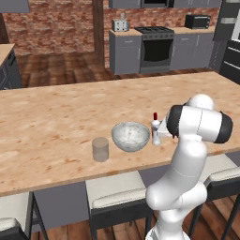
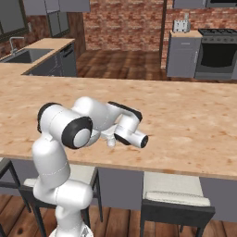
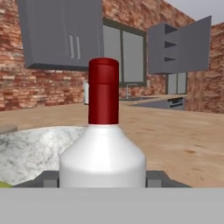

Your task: There is a bowl on the dining counter. Grab a lemon wedge from the fridge and place it in the bowl. Then get the liquor bottle and glass cup from the cabinet and place them next to the bowl.

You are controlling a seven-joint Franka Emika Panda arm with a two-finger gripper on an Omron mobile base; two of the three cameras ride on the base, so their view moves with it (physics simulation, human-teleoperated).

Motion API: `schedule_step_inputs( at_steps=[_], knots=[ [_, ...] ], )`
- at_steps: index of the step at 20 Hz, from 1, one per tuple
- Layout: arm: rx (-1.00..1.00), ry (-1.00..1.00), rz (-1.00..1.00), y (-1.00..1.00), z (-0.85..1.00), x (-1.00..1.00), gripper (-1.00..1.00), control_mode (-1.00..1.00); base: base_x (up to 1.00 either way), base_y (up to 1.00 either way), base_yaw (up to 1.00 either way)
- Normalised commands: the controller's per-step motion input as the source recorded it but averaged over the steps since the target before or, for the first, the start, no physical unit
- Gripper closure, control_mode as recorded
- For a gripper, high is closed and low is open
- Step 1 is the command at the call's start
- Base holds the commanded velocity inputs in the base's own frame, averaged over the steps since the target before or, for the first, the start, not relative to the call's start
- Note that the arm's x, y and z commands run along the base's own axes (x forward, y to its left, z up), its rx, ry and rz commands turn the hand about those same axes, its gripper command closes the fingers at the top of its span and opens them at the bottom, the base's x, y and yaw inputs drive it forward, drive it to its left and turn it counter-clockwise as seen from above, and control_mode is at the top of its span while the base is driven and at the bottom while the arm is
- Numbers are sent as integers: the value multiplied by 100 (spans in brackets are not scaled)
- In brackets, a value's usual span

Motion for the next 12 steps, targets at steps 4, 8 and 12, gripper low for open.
schedule_step_inputs(
  at_steps=[4,8,12],
  knots=[
    [0,0,0,-4,-27,0,100,-100,0,0,0],
    [1,0,0,-6,-29,0,100,-100,0,0,0],
    [0,0,0,-1,-22,0,100,-100,0,0,0]
  ],
)
